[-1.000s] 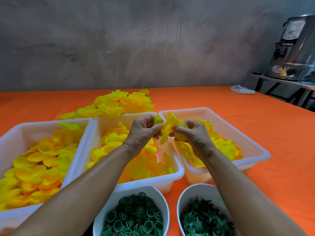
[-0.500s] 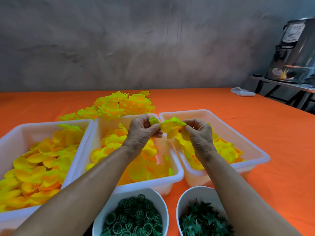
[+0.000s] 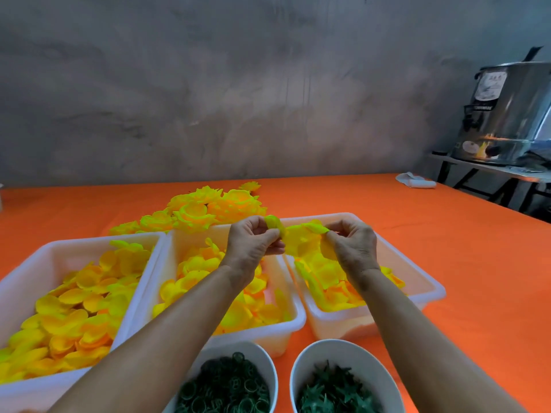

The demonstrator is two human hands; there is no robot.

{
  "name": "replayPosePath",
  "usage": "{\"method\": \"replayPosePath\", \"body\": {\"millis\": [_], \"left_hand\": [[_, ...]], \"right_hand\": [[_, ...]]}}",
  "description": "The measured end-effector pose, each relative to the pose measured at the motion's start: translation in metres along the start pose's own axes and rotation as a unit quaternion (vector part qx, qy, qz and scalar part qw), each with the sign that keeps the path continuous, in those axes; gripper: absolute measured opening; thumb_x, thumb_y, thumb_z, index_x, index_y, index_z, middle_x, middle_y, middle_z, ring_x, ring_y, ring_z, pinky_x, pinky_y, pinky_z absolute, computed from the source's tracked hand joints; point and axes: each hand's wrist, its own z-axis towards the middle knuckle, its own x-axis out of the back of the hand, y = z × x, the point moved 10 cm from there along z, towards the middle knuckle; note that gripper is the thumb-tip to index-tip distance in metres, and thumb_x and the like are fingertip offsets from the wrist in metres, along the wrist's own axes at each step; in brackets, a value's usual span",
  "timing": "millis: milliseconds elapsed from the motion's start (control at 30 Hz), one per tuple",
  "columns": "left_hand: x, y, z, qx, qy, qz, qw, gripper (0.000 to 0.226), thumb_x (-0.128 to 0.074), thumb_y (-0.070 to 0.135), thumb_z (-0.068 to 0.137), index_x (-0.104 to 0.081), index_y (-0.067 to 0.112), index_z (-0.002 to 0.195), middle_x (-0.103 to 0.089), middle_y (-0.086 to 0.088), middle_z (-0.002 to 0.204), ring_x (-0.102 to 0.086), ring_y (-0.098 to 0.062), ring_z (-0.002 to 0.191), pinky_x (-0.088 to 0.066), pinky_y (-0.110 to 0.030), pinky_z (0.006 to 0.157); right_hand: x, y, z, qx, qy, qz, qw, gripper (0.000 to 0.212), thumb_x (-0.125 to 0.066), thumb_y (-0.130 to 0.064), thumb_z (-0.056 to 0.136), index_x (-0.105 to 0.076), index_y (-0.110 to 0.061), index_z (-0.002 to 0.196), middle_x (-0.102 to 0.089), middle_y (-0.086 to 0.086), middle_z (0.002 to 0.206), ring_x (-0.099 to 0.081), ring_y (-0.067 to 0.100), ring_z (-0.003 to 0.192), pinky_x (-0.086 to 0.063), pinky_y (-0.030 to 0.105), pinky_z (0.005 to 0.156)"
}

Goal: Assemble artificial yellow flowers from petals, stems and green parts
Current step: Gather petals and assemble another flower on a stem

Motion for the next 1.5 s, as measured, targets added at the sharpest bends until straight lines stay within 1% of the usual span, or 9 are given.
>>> {"method": "replayPosePath", "body": {"millis": [233, 467, 600, 700, 800, 933, 1033, 1267, 1500], "left_hand": [[-0.002, -0.009, -0.02, 0.029, 0.045, 0.015, 0.998, 0.02, -0.054, -0.019, 0.081, -0.057, 0.001, 0.075, -0.058, -0.012, 0.063, -0.056, -0.009, 0.04, -0.053, -0.022, 0.045], [0.011, -0.009, -0.03, 0.086, 0.067, -0.03, 0.994, 0.022, -0.053, -0.018, 0.083, -0.051, 0.003, 0.08, -0.056, -0.015, 0.068, -0.059, -0.011, 0.04, -0.054, -0.023, 0.045], [0.005, -0.012, -0.039, 0.108, 0.052, -0.035, 0.992, 0.021, -0.052, -0.013, 0.085, -0.051, 0.007, 0.091, -0.06, -0.01, 0.071, -0.061, -0.011, 0.042, -0.051, -0.023, 0.041], [0.004, -0.015, -0.045, 0.119, 0.044, -0.031, 0.991, 0.019, -0.048, -0.005, 0.09, -0.054, 0.013, 0.088, -0.061, -0.007, 0.073, -0.062, -0.015, 0.05, -0.051, -0.023, 0.042], [0.007, -0.017, -0.048, 0.117, 0.054, -0.028, 0.991, 0.02, -0.05, -0.001, 0.092, -0.056, 0.017, 0.086, -0.06, -0.003, 0.076, -0.058, -0.014, 0.06, -0.049, -0.02, 0.044], [0.006, -0.016, -0.052, 0.104, 0.053, -0.035, 0.993, 0.016, -0.057, 0.0, 0.091, -0.057, 0.015, 0.085, -0.06, -0.003, 0.077, -0.058, -0.014, 0.065, -0.051, -0.025, 0.05], [0.002, -0.014, -0.055, 0.09, 0.05, -0.034, 0.994, 0.015, -0.06, 0.001, 0.089, -0.058, 0.015, 0.084, -0.061, -0.004, 0.076, -0.059, -0.013, 0.064, -0.049, -0.027, 0.057], [0.004, 0.004, -0.059, 0.057, 0.033, 0.025, 0.998, 0.015, -0.069, 0.005, 0.082, -0.057, 0.01, 0.075, -0.062, -0.007, 0.07, -0.059, -0.016, 0.055, -0.049, -0.022, 0.046], [0.011, -0.001, -0.068, 0.109, 0.015, 0.014, 0.994, 0.007, -0.067, 0.008, 0.084, -0.062, 0.008, 0.08, -0.064, -0.008, 0.07, -0.06, -0.021, 0.059, -0.051, -0.029, 0.058]], "right_hand": [[0.05, 0.038, -0.013, -0.101, 0.091, -0.112, 0.984, 0.009, -0.068, -0.005, 0.074, -0.075, -0.006, 0.08, -0.066, 0.014, 0.074, -0.059, 0.024, 0.076, -0.046, 0.032, 0.076], [0.039, 0.062, -0.024, -0.18, 0.035, 0.039, 0.982, 0.021, -0.07, 0.002, 0.076, -0.062, -0.013, 0.062, -0.062, 0.02, 0.077, -0.058, 0.028, 0.073, -0.05, 0.046, 0.069], [0.031, 0.044, -0.018, -0.103, -0.012, -0.198, 0.975, 0.004, -0.065, -0.007, 0.078, -0.068, -0.008, 0.076, -0.064, 0.018, 0.078, -0.06, 0.03, 0.08, -0.048, 0.04, 0.072], [0.028, 0.047, -0.018, -0.116, -0.062, -0.35, 0.928, 0.033, -0.061, -0.012, 0.084, -0.062, -0.008, 0.117, -0.062, 0.017, 0.121, -0.054, 0.033, 0.115, -0.043, 0.035, 0.09], [0.035, 0.035, -0.019, -0.076, -0.061, -0.449, 0.888, 0.04, -0.06, -0.023, 0.086, -0.055, -0.009, 0.123, -0.057, 0.015, 0.128, -0.047, 0.033, 0.123, -0.037, 0.036, 0.099], [0.012, -0.003, -0.033, 0.006, -0.098, -0.145, 0.985, 0.031, -0.066, -0.027, 0.087, -0.068, -0.006, 0.111, -0.068, 0.01, 0.11, -0.059, 0.024, 0.111, -0.044, 0.031, 0.091], [-0.03, -0.009, -0.065, -0.112, -0.251, 0.093, 0.957, 0.038, -0.069, -0.05, 0.07, -0.074, -0.019, 0.091, -0.072, -0.001, 0.089, -0.065, 0.012, 0.086, -0.049, 0.026, 0.071], [-0.041, -0.006, -0.077, -0.133, -0.216, 0.135, 0.958, 0.015, -0.074, -0.01, 0.077, -0.063, -0.016, 0.068, -0.065, -0.008, 0.054, -0.059, 0.005, 0.049, -0.046, 0.017, 0.045], [-0.033, -0.005, -0.08, -0.148, -0.169, 0.15, 0.963, 0.017, -0.077, -0.011, 0.073, -0.062, -0.012, 0.066, -0.058, -0.008, 0.045, -0.048, 0.003, 0.037, -0.038, 0.012, 0.039]]}}
